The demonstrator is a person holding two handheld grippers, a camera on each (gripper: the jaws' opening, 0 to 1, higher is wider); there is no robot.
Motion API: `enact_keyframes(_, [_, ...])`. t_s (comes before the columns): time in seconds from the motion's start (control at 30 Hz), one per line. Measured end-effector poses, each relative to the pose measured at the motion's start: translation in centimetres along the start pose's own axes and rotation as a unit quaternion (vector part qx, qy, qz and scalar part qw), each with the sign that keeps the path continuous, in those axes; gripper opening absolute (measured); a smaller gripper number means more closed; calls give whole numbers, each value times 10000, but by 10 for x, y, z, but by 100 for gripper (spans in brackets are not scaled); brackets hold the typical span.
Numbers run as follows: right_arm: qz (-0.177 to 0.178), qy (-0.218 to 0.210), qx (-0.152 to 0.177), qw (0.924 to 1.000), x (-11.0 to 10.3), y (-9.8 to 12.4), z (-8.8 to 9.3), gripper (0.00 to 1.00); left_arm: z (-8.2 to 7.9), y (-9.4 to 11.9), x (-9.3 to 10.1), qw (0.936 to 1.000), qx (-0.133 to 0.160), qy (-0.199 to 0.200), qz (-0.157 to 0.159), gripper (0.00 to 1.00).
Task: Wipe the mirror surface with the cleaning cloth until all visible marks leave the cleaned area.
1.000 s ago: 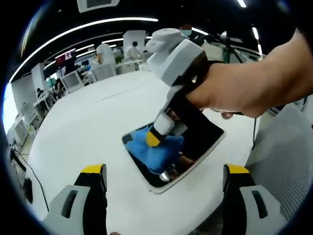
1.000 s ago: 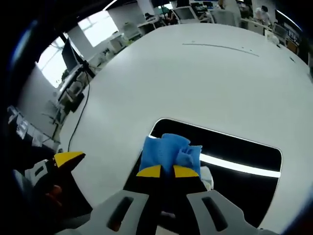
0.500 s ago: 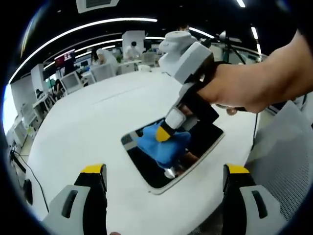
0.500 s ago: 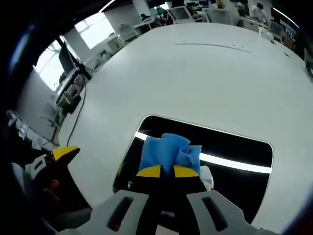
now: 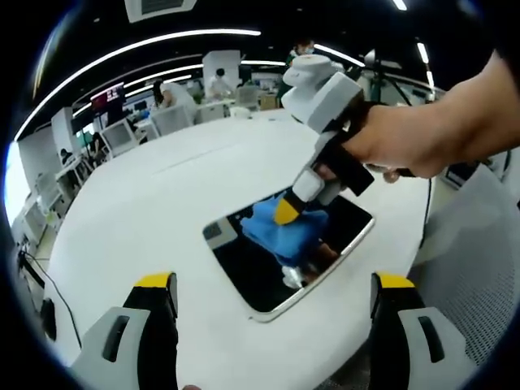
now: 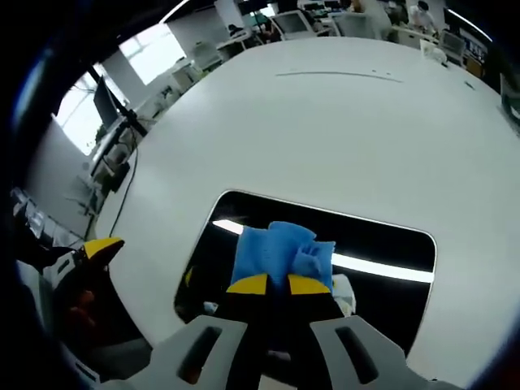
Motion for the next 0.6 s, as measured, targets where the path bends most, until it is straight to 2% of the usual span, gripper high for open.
enact_keyframes(0.6, [33,-175,63,9998,26,11,8,1,0,1,1,10000,-48,-22,-19,99])
Point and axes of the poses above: the point that each gripper's makers call its tool centre point, and the gripper's own axes: y roughly backward along the fingers, x roughly to its right, z roughly out of its underside, the point moved 10 cm from there along y, roughly backward along the fingers, and after that the axes turned 1 degree about -x, right-handed, at the moved point
